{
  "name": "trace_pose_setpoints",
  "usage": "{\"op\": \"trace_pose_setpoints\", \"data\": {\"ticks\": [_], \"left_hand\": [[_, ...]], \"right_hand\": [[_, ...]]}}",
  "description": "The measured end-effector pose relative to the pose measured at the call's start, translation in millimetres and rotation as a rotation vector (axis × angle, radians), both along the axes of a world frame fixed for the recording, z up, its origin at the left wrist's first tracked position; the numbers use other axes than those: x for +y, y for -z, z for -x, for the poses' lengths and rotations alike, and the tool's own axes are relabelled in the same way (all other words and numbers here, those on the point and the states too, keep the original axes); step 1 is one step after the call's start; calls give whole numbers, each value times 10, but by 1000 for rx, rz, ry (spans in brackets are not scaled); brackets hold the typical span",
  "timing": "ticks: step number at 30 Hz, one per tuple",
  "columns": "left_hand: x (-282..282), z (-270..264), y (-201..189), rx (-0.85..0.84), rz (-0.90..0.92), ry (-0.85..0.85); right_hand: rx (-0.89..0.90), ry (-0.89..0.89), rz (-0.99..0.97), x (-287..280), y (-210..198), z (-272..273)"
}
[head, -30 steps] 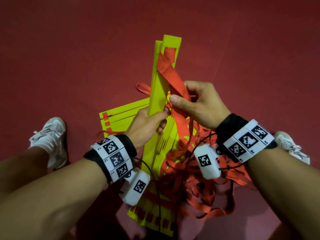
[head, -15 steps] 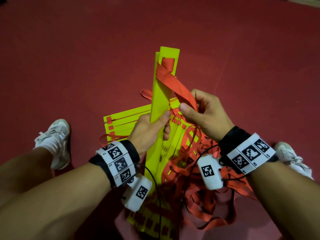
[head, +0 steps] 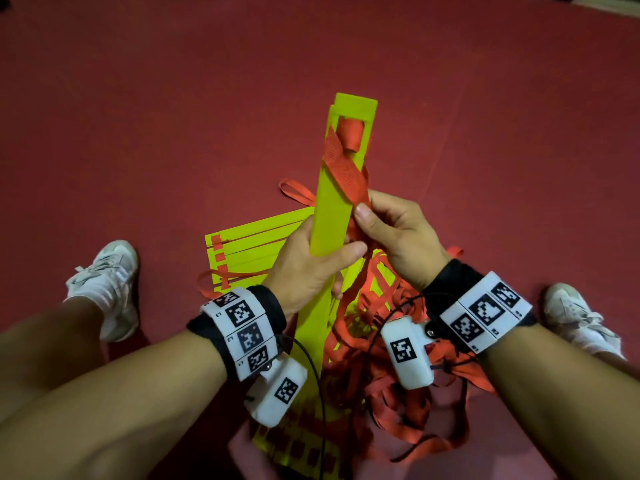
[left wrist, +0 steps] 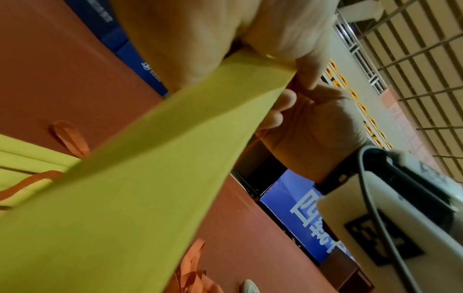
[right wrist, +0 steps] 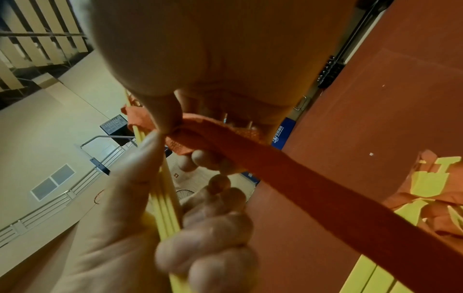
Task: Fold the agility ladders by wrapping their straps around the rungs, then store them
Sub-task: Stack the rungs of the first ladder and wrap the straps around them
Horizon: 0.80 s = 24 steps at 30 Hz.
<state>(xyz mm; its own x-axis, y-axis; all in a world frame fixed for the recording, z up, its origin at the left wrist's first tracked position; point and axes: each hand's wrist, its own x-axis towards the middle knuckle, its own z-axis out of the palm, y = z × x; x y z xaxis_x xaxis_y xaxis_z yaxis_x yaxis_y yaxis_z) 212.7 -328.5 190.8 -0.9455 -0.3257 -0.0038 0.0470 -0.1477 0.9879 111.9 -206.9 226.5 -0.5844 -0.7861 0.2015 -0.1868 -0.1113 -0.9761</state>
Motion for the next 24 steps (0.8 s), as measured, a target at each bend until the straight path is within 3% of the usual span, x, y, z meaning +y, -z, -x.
{"op": "trace_pose_setpoints", "data": {"ticks": [8, 13, 17, 24], "left_hand": [[-17, -13, 61, -116, 254, 86], [-22, 17, 68, -90, 419, 191], [-96, 4, 109, -114, 613, 231], [-196, 10, 29, -259, 626, 210]], "right_hand": [[-110, -35, 32, -36, 31, -38], [-64, -16, -7, -11, 14, -52], [-170, -30, 25, -30, 46, -62], [49, 64, -16, 18, 84, -23]]}}
